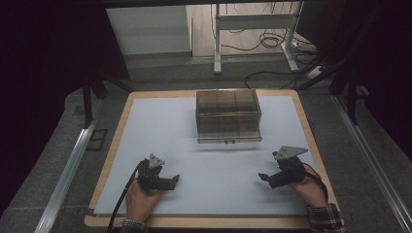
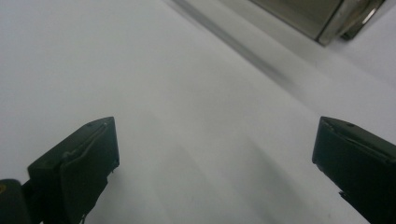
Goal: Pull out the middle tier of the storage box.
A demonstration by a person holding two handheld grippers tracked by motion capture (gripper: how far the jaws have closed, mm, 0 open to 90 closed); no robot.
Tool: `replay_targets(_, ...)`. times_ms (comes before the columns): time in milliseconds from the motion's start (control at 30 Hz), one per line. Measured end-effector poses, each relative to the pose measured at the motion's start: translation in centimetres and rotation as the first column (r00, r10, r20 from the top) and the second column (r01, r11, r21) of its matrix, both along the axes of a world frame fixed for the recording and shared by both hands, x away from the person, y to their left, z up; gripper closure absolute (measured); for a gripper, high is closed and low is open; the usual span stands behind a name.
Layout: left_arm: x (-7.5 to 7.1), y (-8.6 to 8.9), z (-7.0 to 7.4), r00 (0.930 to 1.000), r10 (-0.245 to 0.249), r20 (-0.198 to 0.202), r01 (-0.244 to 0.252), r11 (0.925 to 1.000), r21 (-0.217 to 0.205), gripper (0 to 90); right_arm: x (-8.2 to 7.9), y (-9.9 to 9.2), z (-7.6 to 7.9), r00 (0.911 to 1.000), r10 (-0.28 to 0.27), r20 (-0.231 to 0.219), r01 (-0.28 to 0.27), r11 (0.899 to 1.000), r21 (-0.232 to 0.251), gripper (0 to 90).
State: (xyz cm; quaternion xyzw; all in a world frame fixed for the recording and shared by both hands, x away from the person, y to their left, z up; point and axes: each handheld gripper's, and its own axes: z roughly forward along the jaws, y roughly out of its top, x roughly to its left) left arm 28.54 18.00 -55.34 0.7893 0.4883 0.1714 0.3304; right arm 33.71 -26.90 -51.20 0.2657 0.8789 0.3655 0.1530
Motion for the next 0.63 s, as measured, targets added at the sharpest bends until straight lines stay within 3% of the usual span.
replay_targets(333,0.0,-0.1,0.0,1.0000,0.006,0.002,-0.006,0.9999,-0.008,1.3,-0.4,-0.9,-1.9,0.9978,-0.043,-0.051,0.043,0.999,0.000,0.0)
replay_targets(467,0.0,-0.1,0.0,1.0000,0.006,0.002,-0.006,0.9999,-0.009,1.4,-0.4,-0.6,-2.0,0.9975,-0.047,-0.052,0.045,0.998,-0.031,0.0)
replay_targets(633,0.0,0.0,0.0,1.0000,0.003,0.001,-0.003,1.0000,-0.003,1.3,-0.4,-0.6,-2.1,0.9975,-0.047,-0.053,0.046,0.999,-0.026,0.0)
